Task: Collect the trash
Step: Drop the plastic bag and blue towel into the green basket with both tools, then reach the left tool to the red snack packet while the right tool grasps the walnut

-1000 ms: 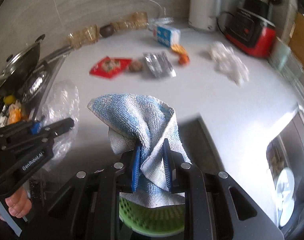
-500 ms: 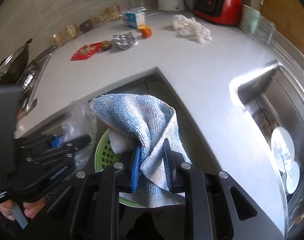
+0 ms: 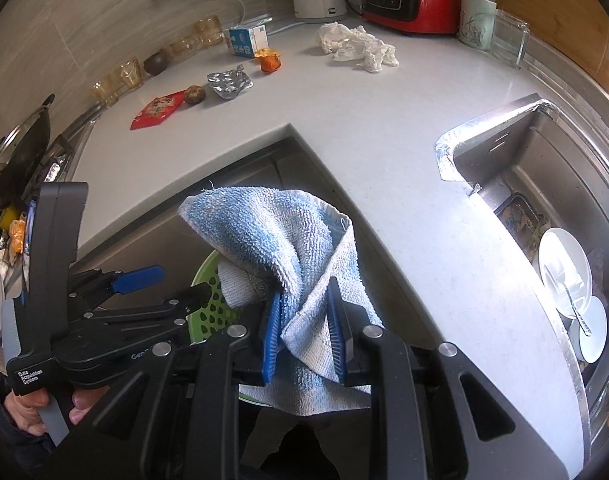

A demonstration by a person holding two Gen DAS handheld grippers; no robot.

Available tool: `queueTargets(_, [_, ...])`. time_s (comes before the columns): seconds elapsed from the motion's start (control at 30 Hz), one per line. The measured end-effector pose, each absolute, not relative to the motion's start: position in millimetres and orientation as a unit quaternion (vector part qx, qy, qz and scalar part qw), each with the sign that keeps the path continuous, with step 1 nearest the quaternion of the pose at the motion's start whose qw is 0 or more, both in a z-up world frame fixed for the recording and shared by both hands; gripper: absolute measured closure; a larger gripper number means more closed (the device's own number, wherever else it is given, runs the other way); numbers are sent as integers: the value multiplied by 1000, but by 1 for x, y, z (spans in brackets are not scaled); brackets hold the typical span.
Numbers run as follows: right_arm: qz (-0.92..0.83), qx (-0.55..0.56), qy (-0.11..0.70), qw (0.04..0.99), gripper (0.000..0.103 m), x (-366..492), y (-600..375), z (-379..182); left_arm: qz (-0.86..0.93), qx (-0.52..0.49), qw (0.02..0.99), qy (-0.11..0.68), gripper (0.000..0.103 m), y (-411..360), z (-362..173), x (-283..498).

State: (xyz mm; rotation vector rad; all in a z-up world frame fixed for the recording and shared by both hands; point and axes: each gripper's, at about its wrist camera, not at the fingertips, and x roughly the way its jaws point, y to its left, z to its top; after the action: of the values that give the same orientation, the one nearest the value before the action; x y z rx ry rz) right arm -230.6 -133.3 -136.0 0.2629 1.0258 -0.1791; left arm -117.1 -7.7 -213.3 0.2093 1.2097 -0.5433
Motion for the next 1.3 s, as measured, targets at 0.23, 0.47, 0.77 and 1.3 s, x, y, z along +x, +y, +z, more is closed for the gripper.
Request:
queueTargets(0.23, [-83,128,502,851,80,-219,-130,-146,-224,88,819,521,32,15,-178,-107])
queueTargets(0.47, [-64,121,526,840,62,-202,-115,-166,-182,73,847,494,25,56,-147,-84])
queueTargets(0.77, [-61,123,518,844,33,-175,-106,-159,-150,53,852,498,25,93,-147,-44])
queueTargets(1.3, [2,69,480,875,30,-23,-52,-123,-141,39,861,487,24,126,-137,70])
